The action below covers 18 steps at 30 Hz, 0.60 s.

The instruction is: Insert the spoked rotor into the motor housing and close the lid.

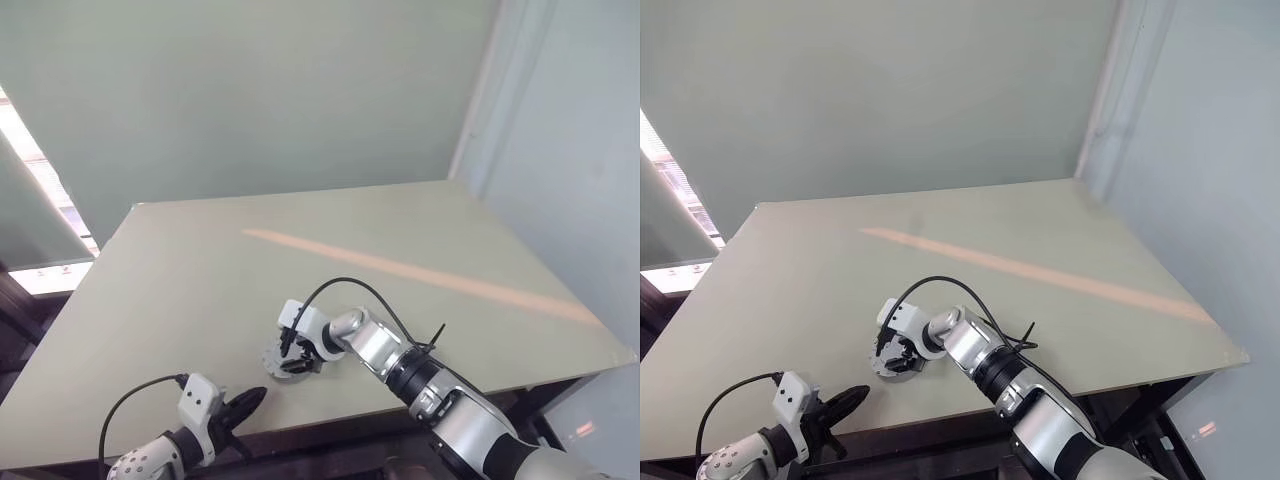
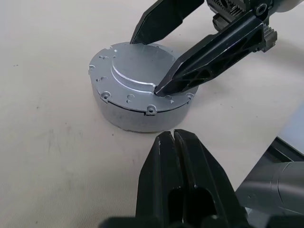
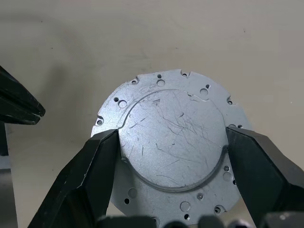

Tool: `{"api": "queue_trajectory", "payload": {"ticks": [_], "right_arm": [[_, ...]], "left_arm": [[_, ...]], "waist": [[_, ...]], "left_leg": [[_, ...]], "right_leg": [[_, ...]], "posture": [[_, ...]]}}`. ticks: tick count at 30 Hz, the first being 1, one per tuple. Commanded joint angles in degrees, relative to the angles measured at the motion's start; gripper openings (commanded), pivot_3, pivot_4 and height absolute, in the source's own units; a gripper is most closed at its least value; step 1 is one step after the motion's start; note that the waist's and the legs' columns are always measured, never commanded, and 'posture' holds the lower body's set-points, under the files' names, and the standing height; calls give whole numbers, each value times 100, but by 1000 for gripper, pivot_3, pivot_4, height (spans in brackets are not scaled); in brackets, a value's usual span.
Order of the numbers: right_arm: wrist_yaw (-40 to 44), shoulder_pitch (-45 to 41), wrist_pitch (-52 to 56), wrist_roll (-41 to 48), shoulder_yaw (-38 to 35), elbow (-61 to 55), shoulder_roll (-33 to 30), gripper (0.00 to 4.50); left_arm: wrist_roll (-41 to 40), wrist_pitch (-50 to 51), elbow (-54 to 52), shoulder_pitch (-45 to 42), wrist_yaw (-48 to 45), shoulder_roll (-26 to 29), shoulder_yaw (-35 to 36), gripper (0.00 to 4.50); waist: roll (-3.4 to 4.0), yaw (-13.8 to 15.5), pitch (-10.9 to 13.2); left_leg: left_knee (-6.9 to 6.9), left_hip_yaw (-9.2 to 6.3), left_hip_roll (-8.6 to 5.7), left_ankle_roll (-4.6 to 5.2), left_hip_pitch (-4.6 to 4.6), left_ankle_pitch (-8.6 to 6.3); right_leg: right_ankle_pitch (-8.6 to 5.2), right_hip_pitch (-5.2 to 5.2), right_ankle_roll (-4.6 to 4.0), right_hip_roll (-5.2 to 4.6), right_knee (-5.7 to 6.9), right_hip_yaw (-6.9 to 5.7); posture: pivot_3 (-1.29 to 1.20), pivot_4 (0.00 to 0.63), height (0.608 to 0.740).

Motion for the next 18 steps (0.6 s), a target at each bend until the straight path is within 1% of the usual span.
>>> {"api": "queue_trajectory", "payload": {"ticks": [1,5,9,13,18], "right_arm": [[-57,76,170,-286,294,520,-43,3340],[-79,41,73,-299,287,646,-28,3340],[-100,19,-29,-310,276,778,-19,3340],[-138,-13,-178,-308,241,972,11,3340],[-186,-54,-387,-306,183,1231,28,3340]], "left_arm": [[103,-201,-138,-230,95,10,70,0],[265,-225,-74,-499,244,-61,-51,0],[376,-216,42,-748,329,-162,-180,0],[639,-176,297,-906,422,-109,-325,0],[1035,-15,660,-1120,640,-122,-542,0]], "waist": [[0,1,0],[7,1,-5],[12,1,-7],[13,0,-6],[18,4,-8]], "left_leg": [[0,0,0,0,0,0],[1,-1,-1,-2,2,-1],[1,0,-2,-1,22,-1],[-4,-2,-2,-8,62,-5],[-5,-7,-5,-9,66,-5]], "right_leg": [[0,0,0,0,0,0],[0,4,0,0,0,-1],[0,22,0,0,-1,0],[-1,57,0,-1,-3,0],[-1,61,0,-4,-3,-1]], "posture": [[0,0,740],[0,0,740],[0,0,740],[0,0,740],[0,0,740]]}}
